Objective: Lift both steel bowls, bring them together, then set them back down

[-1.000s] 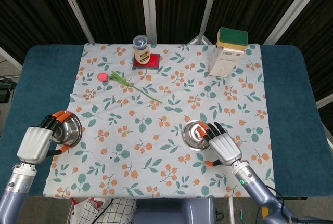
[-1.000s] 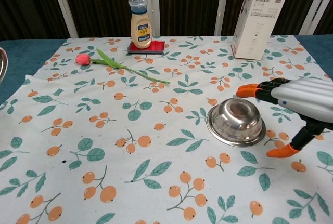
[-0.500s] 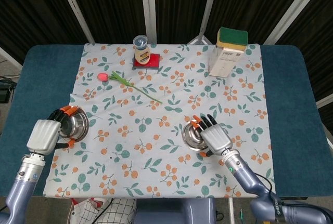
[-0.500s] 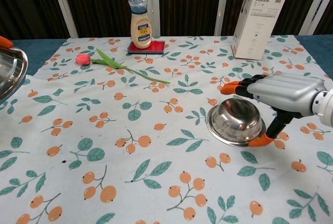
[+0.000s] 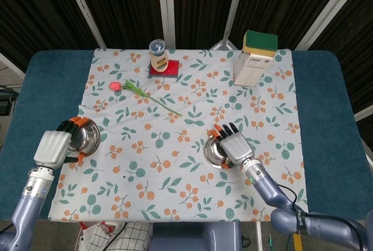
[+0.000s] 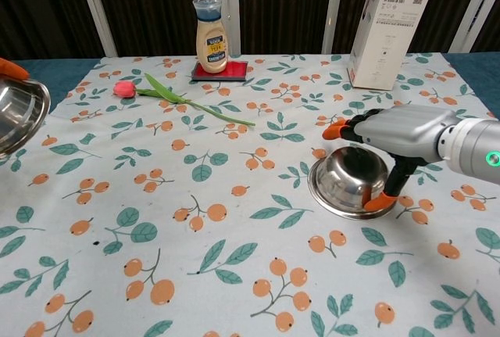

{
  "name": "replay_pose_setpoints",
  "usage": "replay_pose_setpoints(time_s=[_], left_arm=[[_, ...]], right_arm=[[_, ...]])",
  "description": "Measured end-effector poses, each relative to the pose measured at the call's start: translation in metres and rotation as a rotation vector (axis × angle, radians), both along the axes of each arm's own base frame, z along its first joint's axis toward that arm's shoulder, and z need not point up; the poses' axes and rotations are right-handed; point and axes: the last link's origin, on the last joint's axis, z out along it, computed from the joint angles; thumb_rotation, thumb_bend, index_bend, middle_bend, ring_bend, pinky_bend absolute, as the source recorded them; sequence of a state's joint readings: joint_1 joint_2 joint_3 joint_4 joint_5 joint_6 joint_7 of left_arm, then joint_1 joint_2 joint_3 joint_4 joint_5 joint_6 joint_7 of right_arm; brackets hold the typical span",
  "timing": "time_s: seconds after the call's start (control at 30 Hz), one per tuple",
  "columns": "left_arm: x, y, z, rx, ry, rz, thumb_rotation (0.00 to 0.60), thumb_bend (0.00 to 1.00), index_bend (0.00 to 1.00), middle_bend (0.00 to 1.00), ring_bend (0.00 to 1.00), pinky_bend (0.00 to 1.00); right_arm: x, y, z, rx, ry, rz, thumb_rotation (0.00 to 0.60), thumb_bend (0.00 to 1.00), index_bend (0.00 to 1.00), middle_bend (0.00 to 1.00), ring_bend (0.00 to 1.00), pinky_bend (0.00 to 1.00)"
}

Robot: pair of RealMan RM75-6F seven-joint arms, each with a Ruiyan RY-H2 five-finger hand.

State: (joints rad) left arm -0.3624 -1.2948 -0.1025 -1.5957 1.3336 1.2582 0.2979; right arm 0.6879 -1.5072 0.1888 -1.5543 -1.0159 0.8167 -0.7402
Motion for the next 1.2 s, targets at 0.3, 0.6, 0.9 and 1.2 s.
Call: replay_pose_setpoints(time_s=[0.3, 0.6, 0.9, 1.2], left_arm=[[-0.004, 0.010, -0.004, -0.013, 0.000, 0.019, 0.600, 0.33, 0.35, 0.61, 0.49, 0.70], [-0.006, 0.011, -0.003, -0.011, 0.004, 0.029, 0.600, 0.35, 0.36, 0.61, 0.49, 0.70], [0.001, 0.014, -0.004, -0.015, -0.016, -0.010, 0.600, 0.36, 0.37, 0.61, 0.49, 0.70], [0.017, 0.023, -0.007, -0.012, -0.146, -0.119, 0.600, 0.37, 0.36, 0.63, 0.50, 0.70]], right_arm=[[0.005, -0.002, -0.010, 0.014, 0.044, -0.009, 0.600, 0.31, 0.44, 0.38, 0.41, 0.59], [-0.004, -0.002, -0.011, 0.011, 0.089, -0.052, 0.600, 0.54, 0.85, 0.75, 0.85, 0.99], [0.006, 0.004, 0.001, -0.003, 0.062, -0.038, 0.600, 0.60, 0.93, 0.85, 0.95, 1.00], [0.026, 0.010, 0.040, -0.036, -0.101, -0.057, 0.600, 0.60, 0.94, 0.89, 0.99, 1.00]])
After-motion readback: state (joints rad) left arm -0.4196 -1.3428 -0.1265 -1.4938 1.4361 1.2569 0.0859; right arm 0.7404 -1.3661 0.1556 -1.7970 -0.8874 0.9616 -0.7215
